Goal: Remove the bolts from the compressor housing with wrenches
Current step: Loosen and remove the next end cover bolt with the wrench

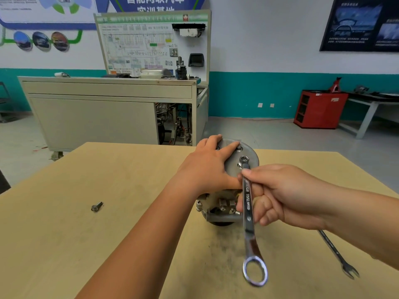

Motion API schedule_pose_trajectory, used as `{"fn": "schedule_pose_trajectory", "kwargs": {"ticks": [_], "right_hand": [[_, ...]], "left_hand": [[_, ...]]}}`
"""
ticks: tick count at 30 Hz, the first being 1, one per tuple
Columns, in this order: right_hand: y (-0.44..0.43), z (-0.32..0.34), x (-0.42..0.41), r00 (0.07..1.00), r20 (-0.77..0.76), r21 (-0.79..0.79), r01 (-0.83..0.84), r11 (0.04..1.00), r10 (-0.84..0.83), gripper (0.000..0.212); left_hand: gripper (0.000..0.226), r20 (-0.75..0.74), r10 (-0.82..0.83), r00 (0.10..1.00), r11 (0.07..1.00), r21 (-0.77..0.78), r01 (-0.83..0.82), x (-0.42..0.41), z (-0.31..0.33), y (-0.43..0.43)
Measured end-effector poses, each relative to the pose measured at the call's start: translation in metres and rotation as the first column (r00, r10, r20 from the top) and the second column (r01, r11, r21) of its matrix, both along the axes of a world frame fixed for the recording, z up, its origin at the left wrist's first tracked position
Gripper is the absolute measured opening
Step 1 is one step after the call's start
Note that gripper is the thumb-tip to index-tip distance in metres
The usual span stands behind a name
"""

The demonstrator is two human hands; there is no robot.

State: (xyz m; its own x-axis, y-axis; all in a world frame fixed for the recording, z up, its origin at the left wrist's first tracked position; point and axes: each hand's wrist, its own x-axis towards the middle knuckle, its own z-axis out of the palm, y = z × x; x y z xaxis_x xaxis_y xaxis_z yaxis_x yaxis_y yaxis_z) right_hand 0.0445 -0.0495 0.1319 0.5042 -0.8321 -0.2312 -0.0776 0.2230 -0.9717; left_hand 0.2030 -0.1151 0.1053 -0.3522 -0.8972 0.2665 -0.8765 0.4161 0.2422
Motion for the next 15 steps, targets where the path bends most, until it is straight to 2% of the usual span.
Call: {"fn": "schedule_pose_trajectory", "kwargs": {"ticks": [3, 9, 10, 12, 15], "right_hand": [[-0.004, 0.001, -0.009, 0.977, -0.191, -0.019, -0.101, 0.995, 0.096, 0.026], [-0.023, 0.021, -0.033, 0.912, -0.379, -0.039, -0.186, 0.982, 0.158, 0.028], [-0.026, 0.025, -0.036, 0.874, -0.443, -0.017, -0.228, 0.973, 0.197, 0.030], [-0.034, 0.036, -0.045, 0.742, -0.619, 0.005, -0.326, 0.945, 0.259, 0.037], [-0.050, 0.057, -0.057, 0.524, -0.834, -0.063, -0.402, 0.913, 0.173, 0.043]], "left_hand": [[0.100, 0.018, 0.006, 1.000, 1.000, -0.004, -0.005, 0.000, -0.001, -0.001], [0.098, -0.002, 0.010, 1.000, 0.999, -0.040, -0.010, -0.001, -0.002, 0.001], [0.096, -0.003, 0.010, 1.000, 0.999, -0.043, -0.010, -0.001, -0.002, 0.001], [0.096, -0.006, 0.008, 1.000, 0.999, -0.038, -0.008, 0.000, -0.002, 0.000], [0.097, -0.002, 0.007, 1.000, 1.000, -0.026, -0.007, 0.001, -0.002, 0.000]]}}
